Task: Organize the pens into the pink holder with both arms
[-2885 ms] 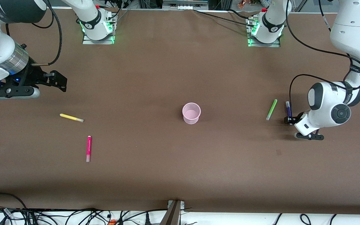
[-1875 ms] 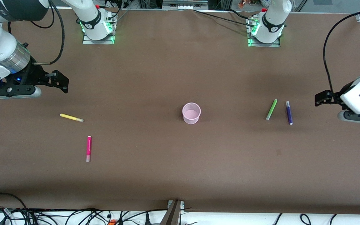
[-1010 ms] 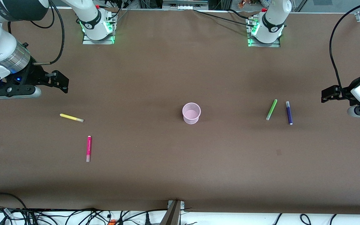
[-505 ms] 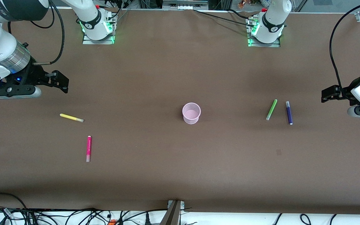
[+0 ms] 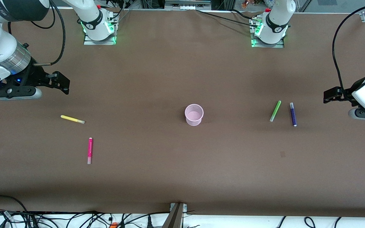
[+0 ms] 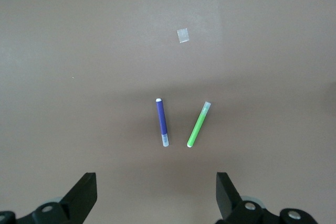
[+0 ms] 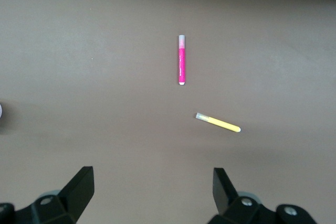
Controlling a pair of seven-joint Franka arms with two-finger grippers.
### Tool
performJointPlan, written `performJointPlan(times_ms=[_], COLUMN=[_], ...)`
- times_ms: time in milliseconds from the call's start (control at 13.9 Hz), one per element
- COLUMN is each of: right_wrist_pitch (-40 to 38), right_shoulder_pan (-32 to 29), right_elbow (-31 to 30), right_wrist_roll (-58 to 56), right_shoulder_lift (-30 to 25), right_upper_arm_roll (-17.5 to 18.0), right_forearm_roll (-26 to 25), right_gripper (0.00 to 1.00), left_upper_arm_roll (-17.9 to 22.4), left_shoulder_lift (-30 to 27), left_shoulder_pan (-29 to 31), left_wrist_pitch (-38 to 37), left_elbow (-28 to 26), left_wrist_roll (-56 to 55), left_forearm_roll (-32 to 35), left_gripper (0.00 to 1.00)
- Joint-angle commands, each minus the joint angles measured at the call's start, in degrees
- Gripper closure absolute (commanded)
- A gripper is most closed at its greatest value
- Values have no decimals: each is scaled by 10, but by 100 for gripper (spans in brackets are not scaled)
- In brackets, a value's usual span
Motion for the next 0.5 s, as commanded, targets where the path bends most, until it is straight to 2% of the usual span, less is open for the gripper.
performJointPlan(times_ms=[0,144,433], right_wrist_pitch=[0,-1,-6], right_shoulder_pan=[1,3,17], right_elbow=[7,7,3], right_wrist_roll=[2,3,9], right_shoulder_lift=[-1,-1,-1], right_upper_arm_roll=[1,2,4], right_forearm_roll=[-4,-5,-6], right_gripper=[0,0,0], left_upper_arm_roll=[1,1,2], left_shoulder_lift=[-29,-41,-25], left_shoulder_pan=[17,21,34], left_wrist_pitch=[77,152,269], left_elbow=[-82,-141,-206], left_wrist_roll=[0,0,7], left_forearm_roll=[-6,-6,-3], left_gripper=[0,0,0])
